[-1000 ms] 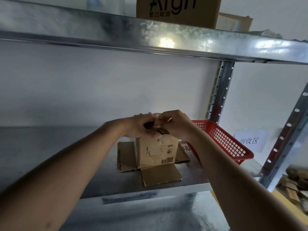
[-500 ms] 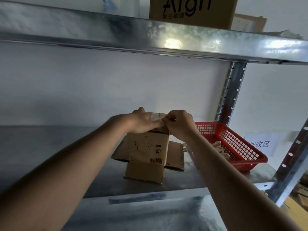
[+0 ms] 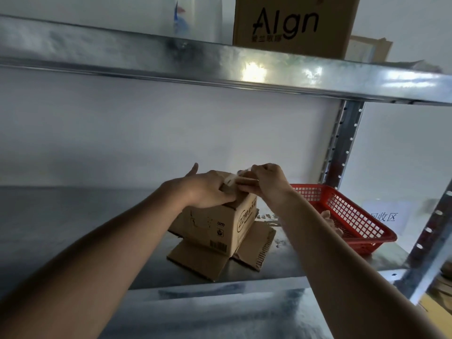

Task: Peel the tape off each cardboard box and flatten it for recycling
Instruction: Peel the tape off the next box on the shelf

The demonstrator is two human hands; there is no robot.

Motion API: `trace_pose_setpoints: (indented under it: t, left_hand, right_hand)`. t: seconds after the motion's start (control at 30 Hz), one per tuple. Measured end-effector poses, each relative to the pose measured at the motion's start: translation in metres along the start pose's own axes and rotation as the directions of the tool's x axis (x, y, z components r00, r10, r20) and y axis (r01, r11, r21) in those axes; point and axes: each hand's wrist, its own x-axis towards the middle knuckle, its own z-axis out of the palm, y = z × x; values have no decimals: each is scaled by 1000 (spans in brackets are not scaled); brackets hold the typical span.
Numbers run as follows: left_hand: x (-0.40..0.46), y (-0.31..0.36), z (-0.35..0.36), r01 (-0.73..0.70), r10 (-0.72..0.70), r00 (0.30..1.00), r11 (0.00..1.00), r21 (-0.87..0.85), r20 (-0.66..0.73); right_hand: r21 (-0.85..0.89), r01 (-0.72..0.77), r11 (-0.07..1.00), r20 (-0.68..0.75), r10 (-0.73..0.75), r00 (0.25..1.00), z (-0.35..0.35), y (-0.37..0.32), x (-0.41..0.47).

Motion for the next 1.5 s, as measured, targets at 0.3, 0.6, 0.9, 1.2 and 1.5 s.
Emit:
trace_pose_setpoints:
  t: [0.3, 0.6, 0.9, 1.2, 1.5]
  left_hand:
    - [-26, -3, -4, 6, -5, 1000, 985, -170, 5]
    - [-45, -21, -12, 39, -28, 999, 937, -347, 37]
    - [-48, -24, 9, -47, 29, 990, 990, -132, -135]
    - [-50, -30, 13, -96, 95, 982, 995, 0, -165]
    - [-50, -31, 13, -95, 90, 985, 995, -28, -147]
  right_hand:
    - [497, -1, 868, -67, 40, 997, 0, 4, 2]
    - [-623, 425, 657, 42, -514, 857, 16, 7, -11]
    - [-824, 413, 388, 240, -421, 875, 29, 2, -15]
    - [-790, 441, 426, 371, -241, 897, 24, -1, -12]
    - [-829, 332, 449, 212, -295, 932, 28, 10, -7]
